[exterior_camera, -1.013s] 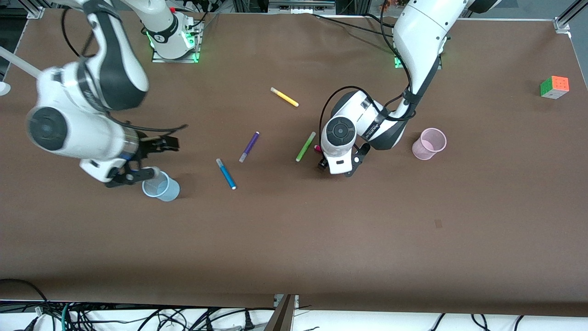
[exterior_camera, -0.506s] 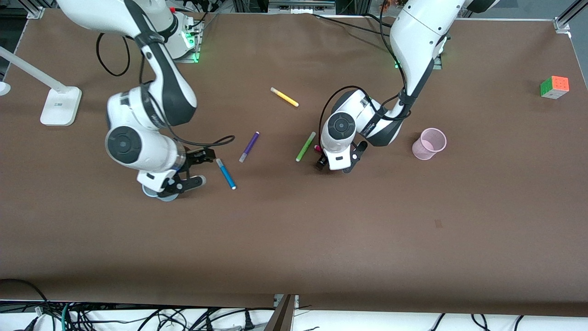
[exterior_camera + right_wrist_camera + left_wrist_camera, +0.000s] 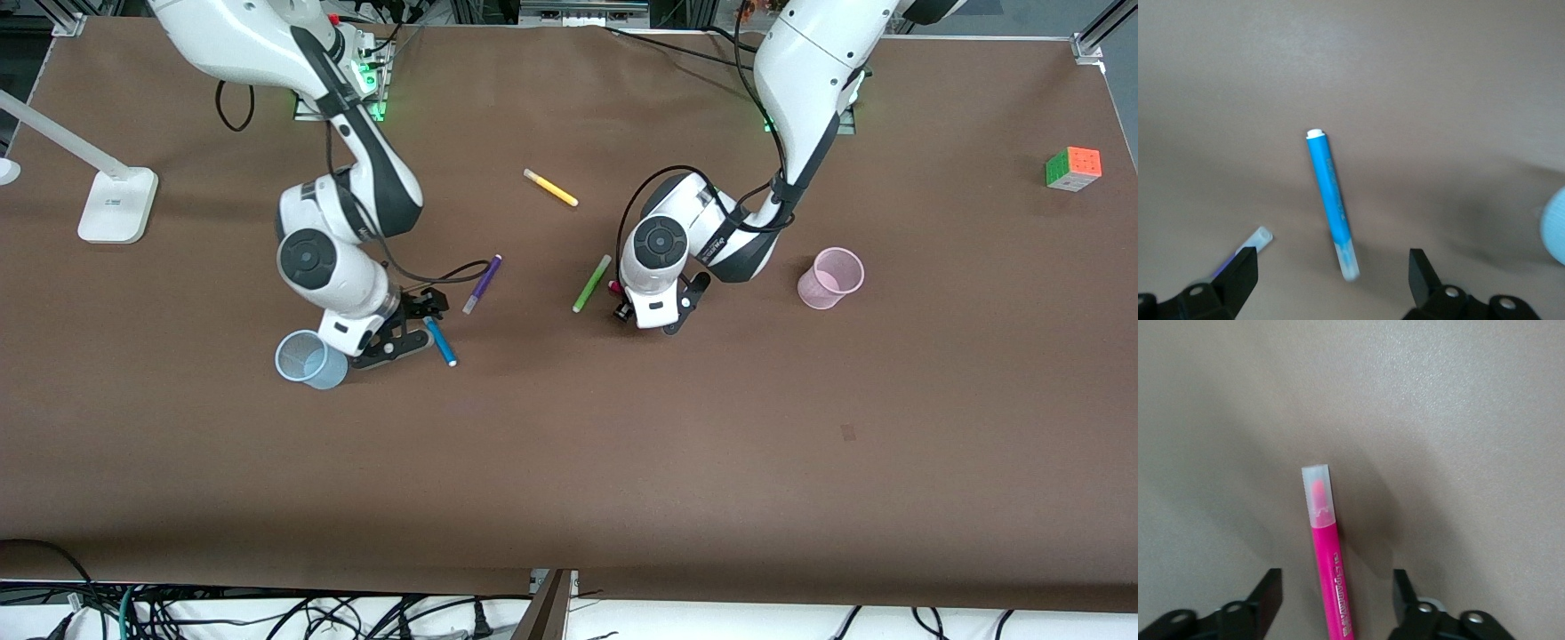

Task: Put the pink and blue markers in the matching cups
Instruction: 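Grasp the pink marker with the left gripper while the right gripper grasps blue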

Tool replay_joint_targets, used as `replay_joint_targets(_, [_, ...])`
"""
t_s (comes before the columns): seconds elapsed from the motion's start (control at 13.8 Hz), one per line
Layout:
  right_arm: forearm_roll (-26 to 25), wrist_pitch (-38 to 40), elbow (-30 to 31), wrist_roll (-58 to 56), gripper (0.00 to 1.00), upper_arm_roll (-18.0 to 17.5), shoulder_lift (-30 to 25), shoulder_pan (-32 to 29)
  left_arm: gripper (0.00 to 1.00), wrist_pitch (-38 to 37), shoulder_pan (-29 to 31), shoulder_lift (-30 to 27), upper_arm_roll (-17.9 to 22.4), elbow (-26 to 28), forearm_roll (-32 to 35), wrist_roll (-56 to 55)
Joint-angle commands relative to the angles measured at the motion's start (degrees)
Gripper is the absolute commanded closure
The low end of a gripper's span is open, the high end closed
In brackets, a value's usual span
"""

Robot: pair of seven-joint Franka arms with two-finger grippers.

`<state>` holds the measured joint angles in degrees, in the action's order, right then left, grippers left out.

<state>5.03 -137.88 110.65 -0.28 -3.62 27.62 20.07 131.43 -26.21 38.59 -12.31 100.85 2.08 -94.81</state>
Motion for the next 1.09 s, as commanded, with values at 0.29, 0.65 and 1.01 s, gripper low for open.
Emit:
replay_joint_targets(0.29, [-0.2, -13.9, 12.5, -1.4, 0.00, 0.2, -1.9, 2.1, 0.42, 1.3, -0.9, -0.7, 0.6, 1.5, 3.2, -1.1])
replay_joint_targets(0.65, [-0.2, -16.5, 13.9, -4.2, 0.24, 0.2, -1.8, 2.1, 0.89, 1.6, -0.9, -0.2, 0.6, 1.5, 3.3, -1.0])
replay_joint_targets(1.01, [-0.1, -16.5, 13.9, -5.3, 0.35, 0.3, -1.5, 2.1, 1.00, 1.0, 0.0, -1.3, 0.9, 1.0, 3.3, 0.2])
